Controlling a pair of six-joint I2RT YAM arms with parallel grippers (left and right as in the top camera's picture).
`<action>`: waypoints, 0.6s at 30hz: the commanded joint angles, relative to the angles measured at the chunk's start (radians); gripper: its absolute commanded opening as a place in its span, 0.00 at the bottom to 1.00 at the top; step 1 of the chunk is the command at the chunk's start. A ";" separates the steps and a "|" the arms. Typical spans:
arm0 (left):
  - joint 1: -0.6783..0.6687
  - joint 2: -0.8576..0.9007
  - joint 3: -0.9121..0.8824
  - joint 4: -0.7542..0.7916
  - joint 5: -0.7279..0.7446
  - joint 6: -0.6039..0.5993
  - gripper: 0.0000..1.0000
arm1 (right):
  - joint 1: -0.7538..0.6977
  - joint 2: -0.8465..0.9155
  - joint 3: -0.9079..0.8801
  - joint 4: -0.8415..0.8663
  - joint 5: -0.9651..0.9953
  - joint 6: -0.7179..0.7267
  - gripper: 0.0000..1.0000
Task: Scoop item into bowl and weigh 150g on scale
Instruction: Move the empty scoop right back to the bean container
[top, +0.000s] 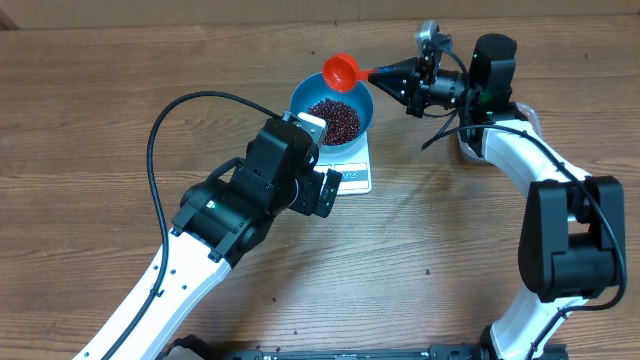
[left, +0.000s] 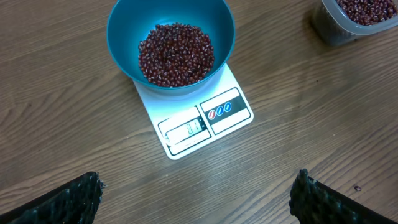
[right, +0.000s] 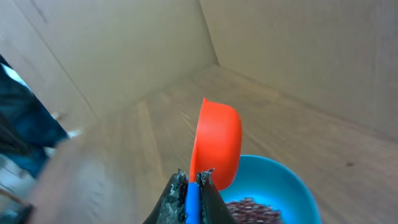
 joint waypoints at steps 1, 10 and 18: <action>0.002 0.005 0.002 0.003 0.008 0.004 0.99 | 0.005 -0.078 0.003 -0.003 0.025 0.210 0.04; 0.002 0.005 0.002 0.003 0.008 0.004 0.99 | 0.003 -0.201 0.003 -0.332 0.371 0.255 0.03; 0.002 0.005 0.002 0.003 0.008 0.004 1.00 | 0.003 -0.391 0.003 -0.685 0.759 0.159 0.04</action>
